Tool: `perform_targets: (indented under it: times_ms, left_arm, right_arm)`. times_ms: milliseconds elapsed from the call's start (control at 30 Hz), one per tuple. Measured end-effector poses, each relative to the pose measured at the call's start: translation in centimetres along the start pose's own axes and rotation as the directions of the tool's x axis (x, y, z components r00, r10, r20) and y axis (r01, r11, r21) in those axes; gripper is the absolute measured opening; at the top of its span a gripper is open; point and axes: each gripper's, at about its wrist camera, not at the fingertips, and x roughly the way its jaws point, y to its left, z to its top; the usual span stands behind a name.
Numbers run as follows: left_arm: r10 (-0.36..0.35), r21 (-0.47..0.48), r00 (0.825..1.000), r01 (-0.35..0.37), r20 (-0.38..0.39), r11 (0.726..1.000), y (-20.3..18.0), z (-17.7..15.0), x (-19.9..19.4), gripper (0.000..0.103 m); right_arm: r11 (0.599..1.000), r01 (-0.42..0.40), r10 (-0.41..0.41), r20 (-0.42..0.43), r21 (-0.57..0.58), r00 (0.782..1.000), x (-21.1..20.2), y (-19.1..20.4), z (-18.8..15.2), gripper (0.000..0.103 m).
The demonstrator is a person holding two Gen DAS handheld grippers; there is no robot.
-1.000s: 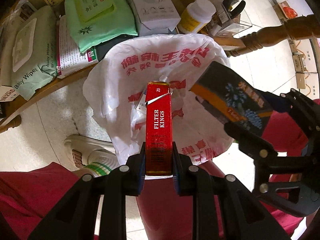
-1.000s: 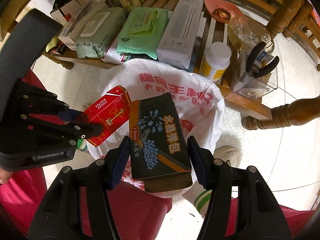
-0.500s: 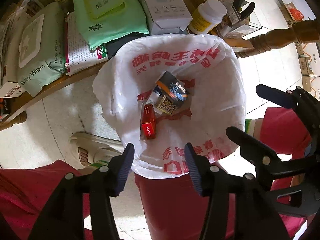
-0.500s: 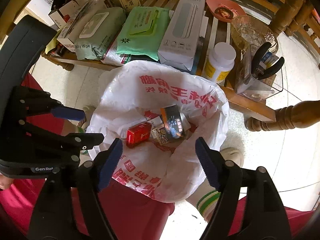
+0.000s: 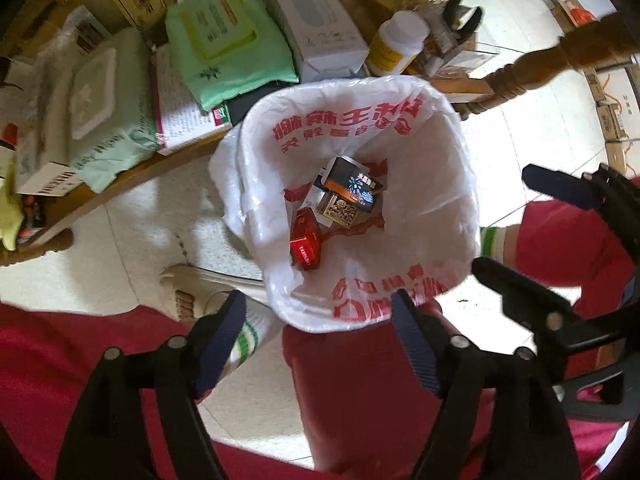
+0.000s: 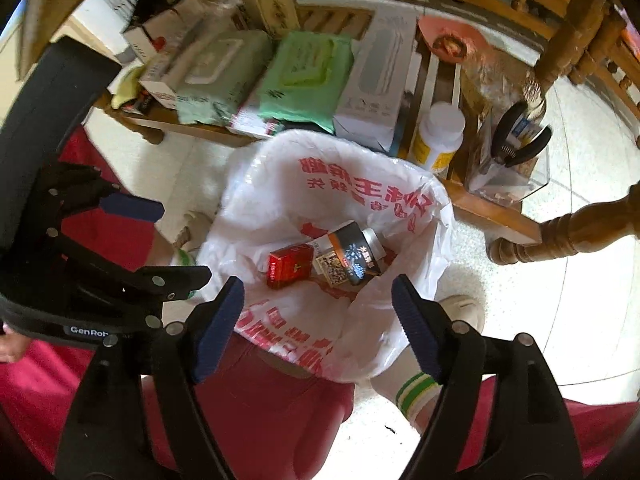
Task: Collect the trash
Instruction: 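Move both tools back up over the remaining items on the table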
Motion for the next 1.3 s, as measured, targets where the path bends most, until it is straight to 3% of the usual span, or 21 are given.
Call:
perform_targets:
  times_ms: [133, 267, 433, 567, 633, 700, 833, 1000, 1100, 1200, 1300]
  left_arm:
    - [0.015, 0.041, 0.999, -0.017, 0.034, 0.999, -0.2, -2.9, -4.3, 0.078]
    - [0.038, 0.099, 0.995, -0.047, 0.092, 0.994, -0.4, -5.3, -10.6, 0.083]
    - [0.046, 0.076, 0.983, -0.06, 0.176, 0.995, 1.7, -4.9, -20.3, 0.089]
    - [0.103, 0.037, 0.958, -0.117, 0.266, 0.992, 3.4, -3.2, -27.7, 0.092]
    - [0.171, 0.01, 0.935, -0.183, 0.311, 0.983, 4.0, -2.1, -31.1, 0.092]
    - [0.191, 0.017, 0.923, -0.208, 0.333, 0.978, 4.3, -0.8, -34.1, 0.092]
    - [0.228, 0.019, 0.902, -0.253, 0.366, 0.967, 4.3, 0.9, -37.6, 0.092]
    - [0.239, 0.047, 0.901, -0.274, 0.361, 0.961, 4.5, 3.4, -39.3, 0.092]
    - [0.2, 0.052, 0.916, -0.232, 0.347, 0.971, 5.2, 4.5, -40.0, 0.092]
    - [0.183, 0.048, 0.923, -0.211, 0.34, 0.976, 5.9, 5.8, -39.9, 0.092]
    - [0.191, 0.057, 0.931, -0.219, 0.312, 0.974, 6.4, 7.4, -39.2, 0.092]
  right_arm:
    - [0.998, -0.06, 0.06, 0.056, 0.004, 0.997, -4.9, 0.6, -0.8, 0.088]
    - [0.998, -0.067, 0.067, 0.119, -0.009, 0.991, -10.9, 0.7, -0.5, 0.091]
    - [0.995, -0.085, 0.073, 0.185, 0.059, 0.98, -19.2, -0.1, 2.5, 0.095]
    - [0.99, -0.117, 0.095, 0.224, 0.084, 0.97, -24.4, -0.4, 5.5, 0.095]
    - [0.995, -0.076, 0.054, 0.261, 0.072, 0.964, -27.2, 0.3, 7.2, 0.095]
    - [0.999, -0.021, 0.007, 0.296, 0.046, 0.955, -29.7, 1.2, 8.9, 0.096]
    - [0.999, -0.01, -0.003, 0.333, 0.038, 0.943, -33.0, 2.0, 11.6, 0.096]
    - [0.996, -0.018, -0.011, 0.338, 0.083, 0.941, -34.9, 1.8, 14.7, 0.096]
    - [0.996, 0.003, -0.034, 0.347, 0.091, 0.937, -35.5, 1.7, 15.9, 0.096]
    - [0.997, 0.076, -0.066, 0.393, -0.009, 0.917, -36.1, 3.3, 16.5, 0.096]
    - [0.993, 0.088, -0.049, 0.39, -0.082, 0.919, -35.8, 4.1, 17.1, 0.096]
